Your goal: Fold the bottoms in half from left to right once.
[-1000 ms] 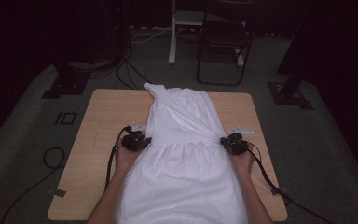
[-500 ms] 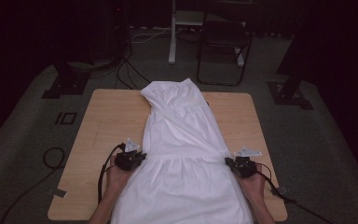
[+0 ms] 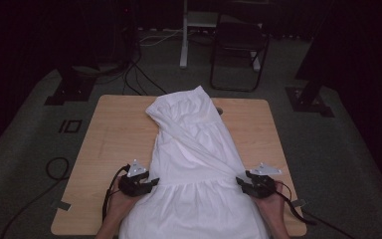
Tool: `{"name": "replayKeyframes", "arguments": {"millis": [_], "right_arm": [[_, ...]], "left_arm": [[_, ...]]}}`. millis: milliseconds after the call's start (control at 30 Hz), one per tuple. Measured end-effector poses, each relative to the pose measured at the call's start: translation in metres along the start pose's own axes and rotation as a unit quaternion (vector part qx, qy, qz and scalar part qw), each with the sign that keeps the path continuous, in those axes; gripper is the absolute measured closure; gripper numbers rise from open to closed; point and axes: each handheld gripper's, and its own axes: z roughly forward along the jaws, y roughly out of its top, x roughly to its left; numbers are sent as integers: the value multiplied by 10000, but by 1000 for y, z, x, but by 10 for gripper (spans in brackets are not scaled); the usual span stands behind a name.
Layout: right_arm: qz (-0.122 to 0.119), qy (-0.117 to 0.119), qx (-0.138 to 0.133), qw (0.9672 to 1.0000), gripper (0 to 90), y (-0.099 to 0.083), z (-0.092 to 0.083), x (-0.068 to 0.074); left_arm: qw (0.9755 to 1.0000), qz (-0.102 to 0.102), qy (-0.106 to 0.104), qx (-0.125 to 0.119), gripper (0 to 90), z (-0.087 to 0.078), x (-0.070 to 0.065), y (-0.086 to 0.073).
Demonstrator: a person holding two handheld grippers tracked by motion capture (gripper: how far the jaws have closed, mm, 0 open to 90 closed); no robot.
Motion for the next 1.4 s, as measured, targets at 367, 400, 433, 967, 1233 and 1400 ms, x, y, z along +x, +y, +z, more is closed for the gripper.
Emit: {"name": "replayKeyframes", "arguments": {"millis": [367,400,433,967,1233,1400], "right_arm": [[-720,835,-77,9939,418,91,86,33],[-733,887,-11,9934,438,93,95,36],[-730,898,72,9933,584,95,102,37],[469,-78,-146,9988,874,62,87,-47],[569,-7,-35,9984,859,54,97,-49],[621,21,-93,9980,863,53,97,-49]], "left_arm": [[9997,-214,91,-50,429,6,6,-1],[9998,-202,75,-32,424,7,6,-1],[9998,-191,69,-16,423,7,5,-2],[9990,-199,236,-312,415,-2,6,23],[9988,-229,429,-9,361,44,26,81],[9976,-228,540,375,420,80,31,80]]}}
